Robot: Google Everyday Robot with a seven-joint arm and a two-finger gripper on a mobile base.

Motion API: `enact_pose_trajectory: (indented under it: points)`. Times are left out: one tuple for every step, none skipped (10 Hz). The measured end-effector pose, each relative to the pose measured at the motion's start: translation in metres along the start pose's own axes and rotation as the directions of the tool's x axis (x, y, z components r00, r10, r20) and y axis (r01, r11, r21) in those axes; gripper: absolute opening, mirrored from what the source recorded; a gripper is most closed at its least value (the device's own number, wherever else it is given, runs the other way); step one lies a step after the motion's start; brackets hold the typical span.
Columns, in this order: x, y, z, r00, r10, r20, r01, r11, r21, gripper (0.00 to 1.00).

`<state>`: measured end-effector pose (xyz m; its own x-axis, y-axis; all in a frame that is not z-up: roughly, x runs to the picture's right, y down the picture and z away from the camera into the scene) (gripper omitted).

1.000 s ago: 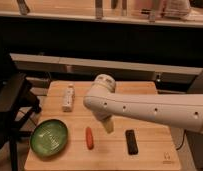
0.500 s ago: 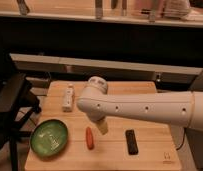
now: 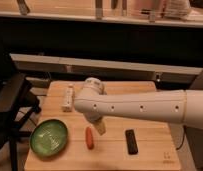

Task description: Push the ceramic bowl across the table

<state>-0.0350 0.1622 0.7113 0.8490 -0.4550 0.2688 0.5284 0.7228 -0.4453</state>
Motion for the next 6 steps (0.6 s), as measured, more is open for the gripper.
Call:
enact_pose_trajectory:
  points:
    - [-0.0027, -0.0024, 0.0025, 1.000, -0.004, 0.002, 0.004, 1.000, -0.002, 0.80]
    - [-0.0047, -0.0033, 0.0038, 1.000, -0.007, 0.005, 0.007, 1.000, -0.003, 0.80]
    - [-0.0064, -0.0039, 0.0054, 1.000, -0.010, 0.005, 0.010, 1.000, -0.005, 0.80]
    - [-0.0081, -0.0037, 0.0077, 1.000, -0.015, 0.005, 0.015, 1.000, -0.009, 0.80]
    - [-0.0087, -0.0027, 0.0098, 1.000, -0.017, 0.006, 0.017, 1.000, -0.012, 0.80]
    - [-0.0122, -0.0039, 0.0114, 1.000, -0.019, 0.006, 0.019, 1.000, -0.012, 0.80]
